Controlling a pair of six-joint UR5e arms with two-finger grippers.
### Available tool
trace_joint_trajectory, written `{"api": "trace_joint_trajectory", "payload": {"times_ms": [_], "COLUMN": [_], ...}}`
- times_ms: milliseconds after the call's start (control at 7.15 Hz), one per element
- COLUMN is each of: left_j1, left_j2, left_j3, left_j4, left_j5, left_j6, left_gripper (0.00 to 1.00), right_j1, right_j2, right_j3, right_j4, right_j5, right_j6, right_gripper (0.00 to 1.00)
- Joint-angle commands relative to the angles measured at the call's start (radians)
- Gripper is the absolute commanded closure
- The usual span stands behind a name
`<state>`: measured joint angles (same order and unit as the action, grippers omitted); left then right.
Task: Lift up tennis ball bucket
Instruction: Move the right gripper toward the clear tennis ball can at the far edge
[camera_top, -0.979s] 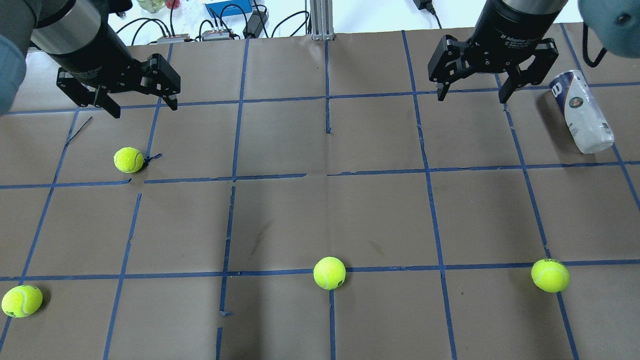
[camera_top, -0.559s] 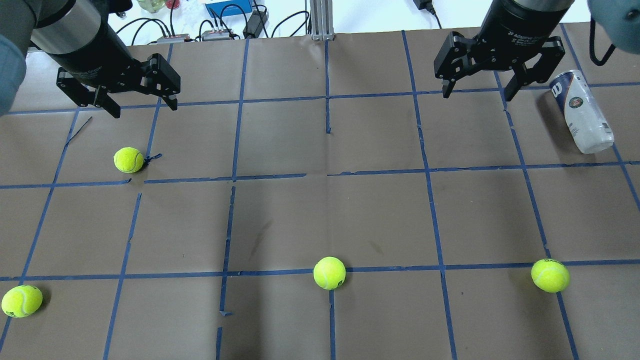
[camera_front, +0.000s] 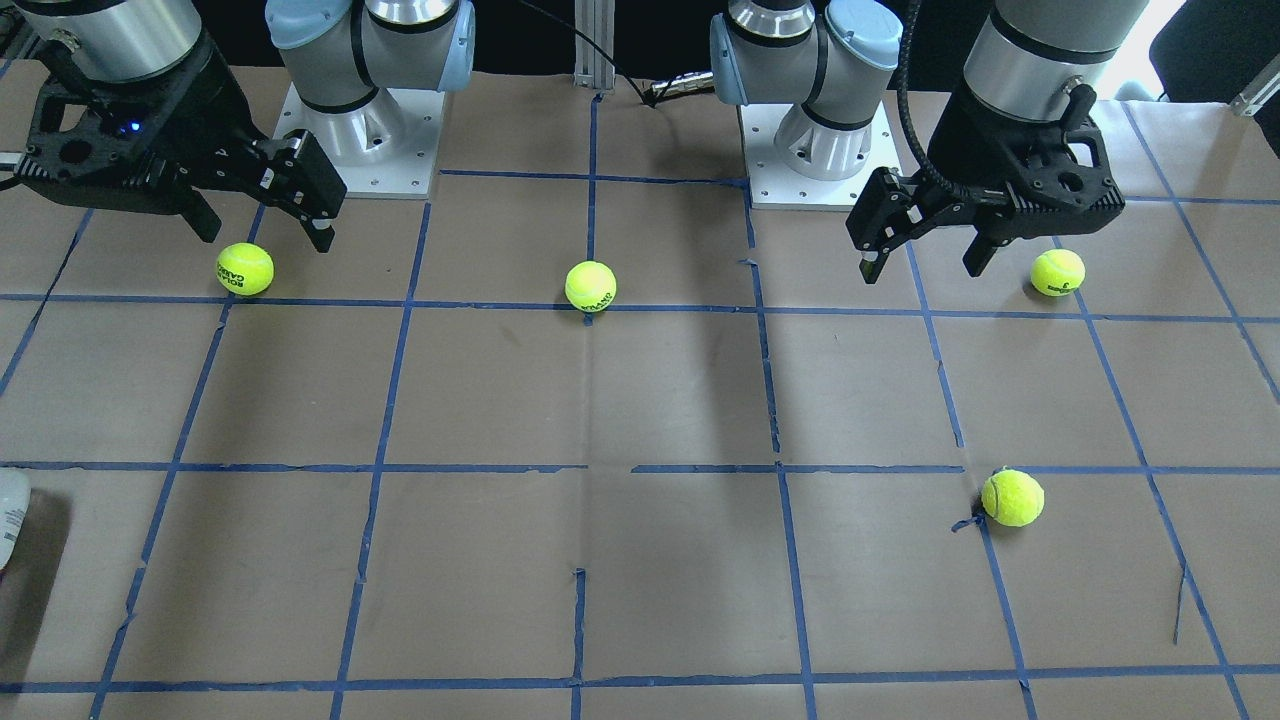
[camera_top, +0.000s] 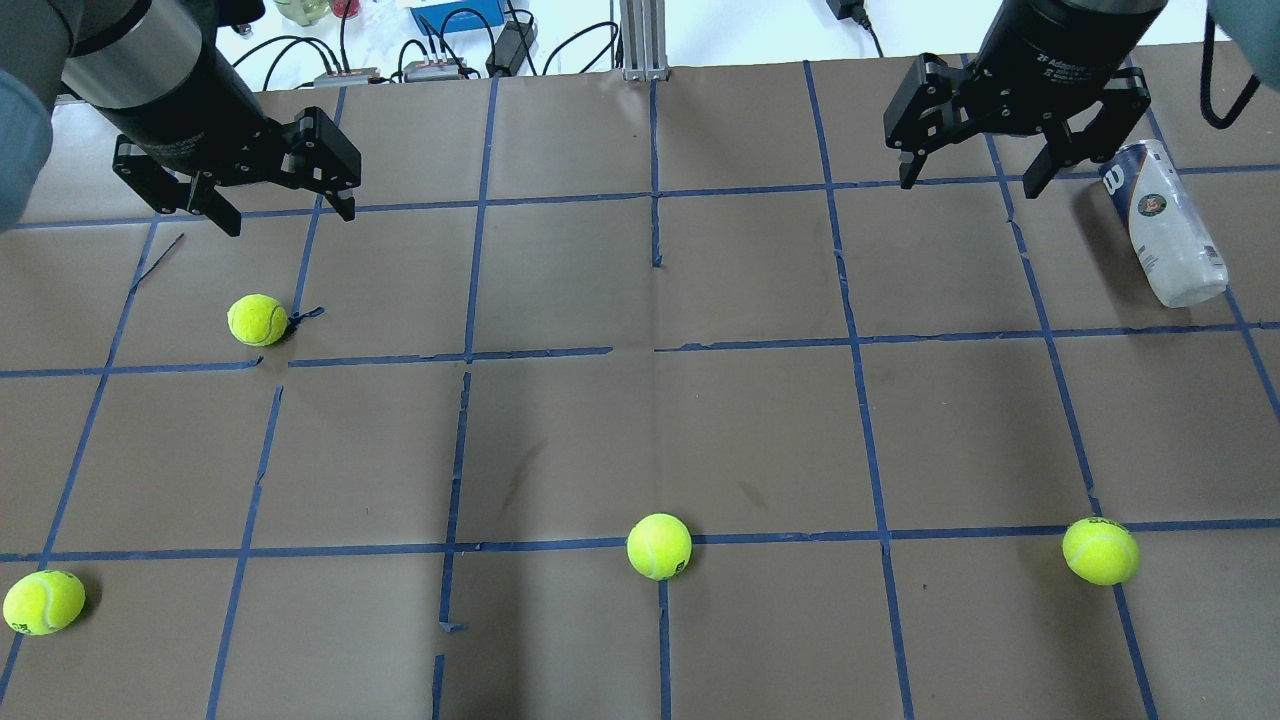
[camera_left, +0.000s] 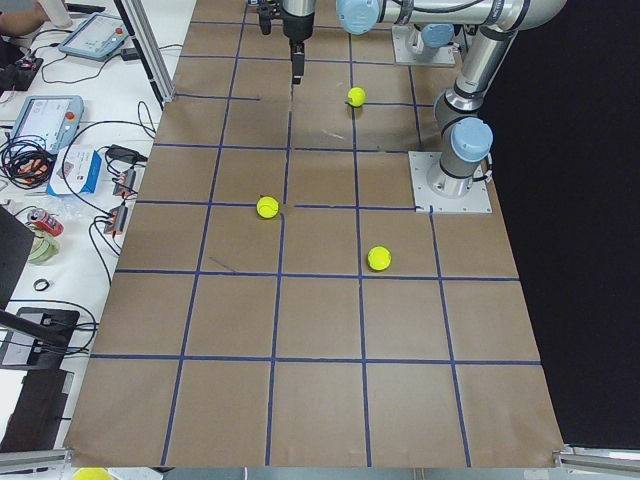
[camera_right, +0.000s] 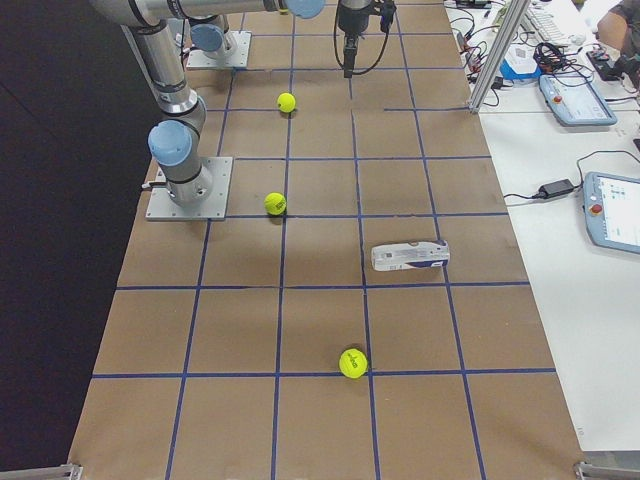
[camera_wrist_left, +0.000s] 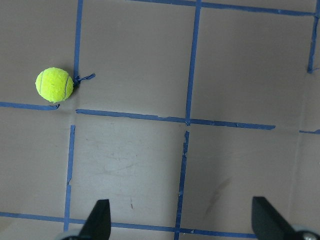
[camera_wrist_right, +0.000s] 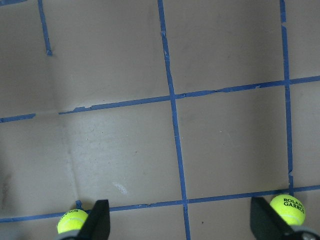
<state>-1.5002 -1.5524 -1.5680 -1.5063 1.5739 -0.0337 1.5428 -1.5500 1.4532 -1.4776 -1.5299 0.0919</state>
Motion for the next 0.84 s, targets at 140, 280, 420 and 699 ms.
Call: {"api": "trace_joint_trajectory", "payload": {"times_ms": [140, 280, 420, 699], "left_j1": [0.000, 0.000, 0.000, 0.000], "left_j2": [0.000, 0.000, 0.000, 0.000], "left_j3": [0.000, 0.000, 0.000, 0.000], "left_j4": [0.000, 0.000, 0.000, 0.000], "left_j5": [0.000, 0.000, 0.000, 0.000], "left_j6": [0.000, 0.000, 0.000, 0.000], "left_gripper": [0.00, 0.00, 0.00, 0.00], "right_j1": [0.000, 0.002, 0.000, -0.003], "right_j2": [-0.002, 0.002, 0.004, 0.001], "right_j3": [-0.008, 0.001, -0.004, 0.003], "right_j4": [-0.001, 0.002, 0.000, 0.009], "right_j5": [-0.006, -0.004, -0.006, -0.007], "right_j6": [0.008, 0.006, 0.005, -0.009], "right_gripper": [0.00, 0.00, 0.00, 0.00]}}
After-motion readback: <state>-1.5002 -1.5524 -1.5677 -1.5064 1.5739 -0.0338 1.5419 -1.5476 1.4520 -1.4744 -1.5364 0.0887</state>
